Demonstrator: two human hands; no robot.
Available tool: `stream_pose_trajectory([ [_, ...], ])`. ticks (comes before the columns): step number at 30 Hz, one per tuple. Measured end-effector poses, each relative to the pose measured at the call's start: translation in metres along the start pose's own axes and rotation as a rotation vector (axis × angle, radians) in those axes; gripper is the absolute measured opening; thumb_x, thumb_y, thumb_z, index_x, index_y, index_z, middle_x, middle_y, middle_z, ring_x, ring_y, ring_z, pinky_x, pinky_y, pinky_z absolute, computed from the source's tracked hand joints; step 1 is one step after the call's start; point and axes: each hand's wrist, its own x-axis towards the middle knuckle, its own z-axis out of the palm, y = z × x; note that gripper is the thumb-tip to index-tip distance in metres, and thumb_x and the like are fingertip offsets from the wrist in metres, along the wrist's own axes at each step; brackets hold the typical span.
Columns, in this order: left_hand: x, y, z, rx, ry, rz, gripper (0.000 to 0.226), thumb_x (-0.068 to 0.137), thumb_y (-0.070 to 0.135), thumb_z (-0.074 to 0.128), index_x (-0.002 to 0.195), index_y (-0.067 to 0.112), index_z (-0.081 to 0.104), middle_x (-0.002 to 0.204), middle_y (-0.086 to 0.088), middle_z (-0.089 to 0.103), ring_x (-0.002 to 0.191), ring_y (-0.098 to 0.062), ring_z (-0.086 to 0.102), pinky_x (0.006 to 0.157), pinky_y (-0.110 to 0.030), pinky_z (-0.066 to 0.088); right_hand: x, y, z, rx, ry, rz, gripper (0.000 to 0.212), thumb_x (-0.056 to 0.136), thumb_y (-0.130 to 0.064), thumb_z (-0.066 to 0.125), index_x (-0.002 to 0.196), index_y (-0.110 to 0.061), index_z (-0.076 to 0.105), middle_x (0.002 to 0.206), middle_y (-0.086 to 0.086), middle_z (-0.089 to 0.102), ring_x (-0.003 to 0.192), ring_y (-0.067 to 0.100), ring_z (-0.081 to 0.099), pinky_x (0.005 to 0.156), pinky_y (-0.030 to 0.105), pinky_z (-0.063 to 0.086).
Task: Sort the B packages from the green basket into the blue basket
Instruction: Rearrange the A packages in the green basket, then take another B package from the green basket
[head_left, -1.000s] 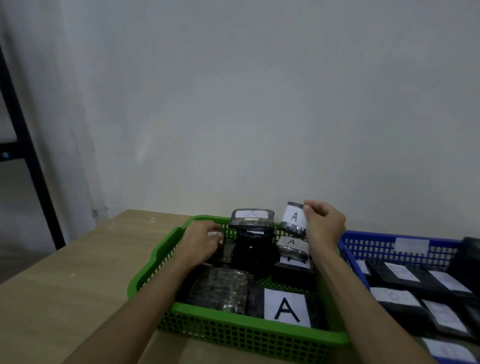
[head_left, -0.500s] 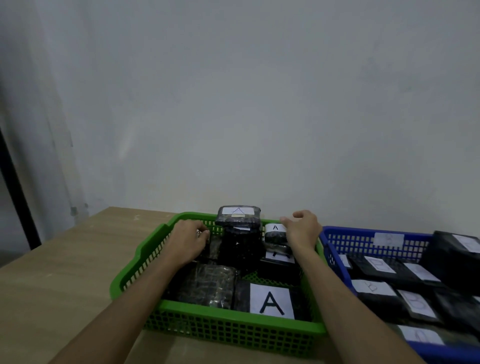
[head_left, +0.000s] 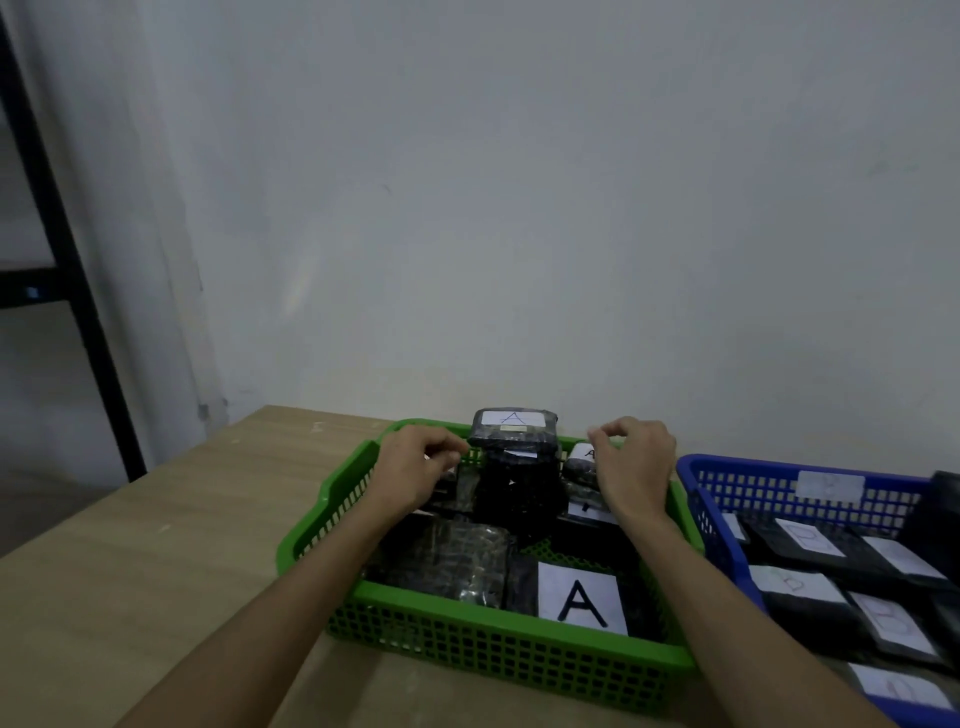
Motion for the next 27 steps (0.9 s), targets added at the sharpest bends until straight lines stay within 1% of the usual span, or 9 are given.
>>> stream_pose_trajectory([
  [3, -0.010, 0.002, -0.014, -0.052, -0.350, 0.001, 0.012, 0.071, 0.029, 0.076, 0.083, 0.029, 0.075, 0.083, 0.007, 0.075, 0.078, -0.004, 0.066, 0.077, -0.020, 0.050, -0.005, -0.007, 0.000, 0.071, 0.037, -0.116, 0.014, 0.084, -0.015, 0.060, 0.083, -0.003, 0.068, 0.093, 0.017, 0.061, 0.094, 0.031, 0.053, 0.082, 0.037, 0.039],
  [5, -0.021, 0.002, -0.024, 0.042, -0.652, -0.031, 0.038, 0.060, 0.048, 0.079, 0.095, 0.036, 0.071, 0.089, 0.020, 0.071, 0.084, 0.005, 0.064, 0.085, -0.020, 0.049, -0.007, -0.010, 0.000, 0.098, 0.049, -0.178, 0.013, 0.083, -0.012, 0.062, 0.080, -0.002, 0.069, 0.088, 0.018, 0.062, 0.081, 0.028, 0.056, 0.071, 0.028, 0.036],
  [7, -0.030, -0.002, -0.030, 0.097, -0.790, -0.057, 0.064, 0.049, 0.052, 0.081, 0.109, 0.037, 0.064, 0.094, 0.024, 0.068, 0.087, 0.006, 0.063, 0.085, -0.018, 0.050, -0.008, -0.012, 0.000, 0.116, 0.064, -0.214, 0.012, 0.082, -0.010, 0.063, 0.077, -0.002, 0.069, 0.084, 0.017, 0.063, 0.071, 0.022, 0.054, 0.065, 0.024, 0.033],
  [12, -0.033, -0.006, -0.037, -0.173, -0.647, -0.107, 0.050, 0.051, 0.015, 0.087, 0.097, 0.027, 0.071, 0.091, 0.002, 0.074, 0.085, -0.012, 0.068, 0.084, -0.032, 0.054, -0.013, -0.016, 0.000, 0.177, 0.042, -0.278, 0.011, 0.079, -0.011, 0.067, 0.070, -0.005, 0.069, 0.073, 0.011, 0.065, 0.062, 0.017, 0.053, 0.065, 0.024, 0.038],
  [14, -0.029, -0.009, -0.044, -0.373, -0.584, -0.113, 0.048, 0.048, 0.011, 0.084, 0.094, 0.021, 0.074, 0.088, -0.003, 0.075, 0.085, -0.018, 0.069, 0.079, -0.031, 0.054, -0.013, -0.017, 0.000, 0.237, -0.007, -0.261, 0.012, 0.078, -0.013, 0.068, 0.068, -0.007, 0.069, 0.064, 0.006, 0.065, 0.057, 0.016, 0.055, 0.061, 0.023, 0.041],
  [17, -0.026, -0.018, -0.052, -0.843, -0.529, -0.078, 0.052, 0.046, 0.013, 0.085, 0.095, 0.008, 0.071, 0.089, -0.006, 0.075, 0.087, -0.023, 0.068, 0.075, -0.032, 0.055, -0.013, -0.019, 0.001, 0.398, -0.245, -0.164, 0.016, 0.079, -0.014, 0.068, 0.063, -0.011, 0.067, 0.052, 0.002, 0.063, 0.040, 0.012, 0.054, 0.044, 0.019, 0.044],
  [20, -0.023, -0.024, -0.055, -1.214, -0.420, -0.072, 0.042, 0.051, -0.013, 0.068, 0.090, 0.004, 0.071, 0.094, -0.010, 0.074, 0.094, -0.026, 0.068, 0.077, -0.037, 0.057, -0.016, -0.020, 0.001, 0.503, -0.529, -0.091, 0.017, 0.081, -0.012, 0.067, 0.065, -0.009, 0.067, 0.056, 0.010, 0.065, 0.039, 0.017, 0.057, 0.037, 0.022, 0.044],
  [23, -0.024, -0.023, -0.056, -1.284, -0.334, -0.073, 0.042, 0.053, -0.022, 0.055, 0.074, 0.011, 0.070, 0.094, -0.006, 0.074, 0.104, -0.022, 0.065, 0.081, -0.033, 0.056, -0.020, -0.023, 0.001, 0.588, -0.749, -0.016, 0.017, 0.083, -0.017, 0.067, 0.072, -0.004, 0.069, 0.065, 0.013, 0.068, 0.050, 0.022, 0.065, 0.044, 0.027, 0.051],
  [27, -0.027, -0.012, -0.055, -1.229, -0.394, -0.088, 0.017, 0.066, -0.002, 0.072, 0.057, 0.010, 0.065, 0.119, -0.014, 0.065, 0.118, -0.032, 0.057, 0.082, -0.048, 0.056, -0.021, -0.026, 0.001, 0.738, -0.969, 0.226, 0.035, 0.087, -0.034, 0.059, 0.094, -0.002, 0.070, 0.080, 0.015, 0.074, 0.068, 0.030, 0.070, 0.054, 0.032, 0.057],
])
